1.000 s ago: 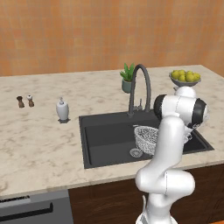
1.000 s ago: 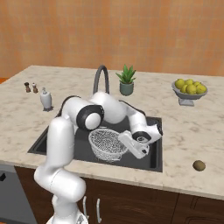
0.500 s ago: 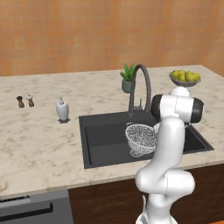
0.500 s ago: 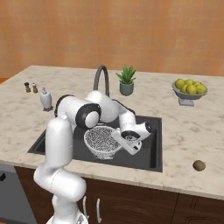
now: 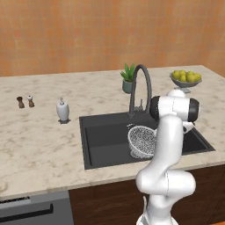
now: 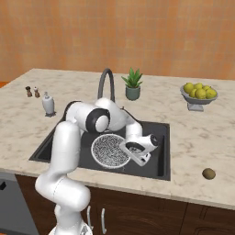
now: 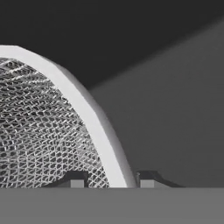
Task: Put the colander in the sink, put the kiwi in the colander, and turn on the sink faucet and pour water over the colander.
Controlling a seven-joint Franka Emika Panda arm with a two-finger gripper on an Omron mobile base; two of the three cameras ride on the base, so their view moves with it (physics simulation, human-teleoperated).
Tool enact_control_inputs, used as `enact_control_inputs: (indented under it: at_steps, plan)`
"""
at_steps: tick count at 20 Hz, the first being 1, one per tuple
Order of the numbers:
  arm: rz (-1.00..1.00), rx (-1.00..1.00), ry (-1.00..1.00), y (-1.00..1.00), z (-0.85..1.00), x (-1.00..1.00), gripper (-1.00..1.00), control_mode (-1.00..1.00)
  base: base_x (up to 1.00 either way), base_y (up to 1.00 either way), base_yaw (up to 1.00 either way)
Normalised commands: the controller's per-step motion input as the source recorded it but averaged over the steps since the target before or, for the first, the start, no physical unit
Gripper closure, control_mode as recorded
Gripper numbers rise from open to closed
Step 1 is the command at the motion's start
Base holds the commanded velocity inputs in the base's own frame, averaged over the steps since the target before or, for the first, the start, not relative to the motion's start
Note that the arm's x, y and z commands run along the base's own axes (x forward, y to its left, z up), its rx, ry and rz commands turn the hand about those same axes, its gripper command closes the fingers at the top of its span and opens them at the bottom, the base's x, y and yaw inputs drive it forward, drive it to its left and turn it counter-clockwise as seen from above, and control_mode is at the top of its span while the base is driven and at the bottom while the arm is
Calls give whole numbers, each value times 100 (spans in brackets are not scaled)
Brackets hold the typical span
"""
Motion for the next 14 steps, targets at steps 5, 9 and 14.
enact_control_inputs:
  at_steps: [5,9,14]
  plan:
    - [-13,-10,0,-35,-28,0,100,-100,0,0,0]
    - [-16,-11,0,-42,-39,-1,100,-100,0,0,0]
    - [-12,-5,1,-17,-16,-9,-100,-100,0,0,0]
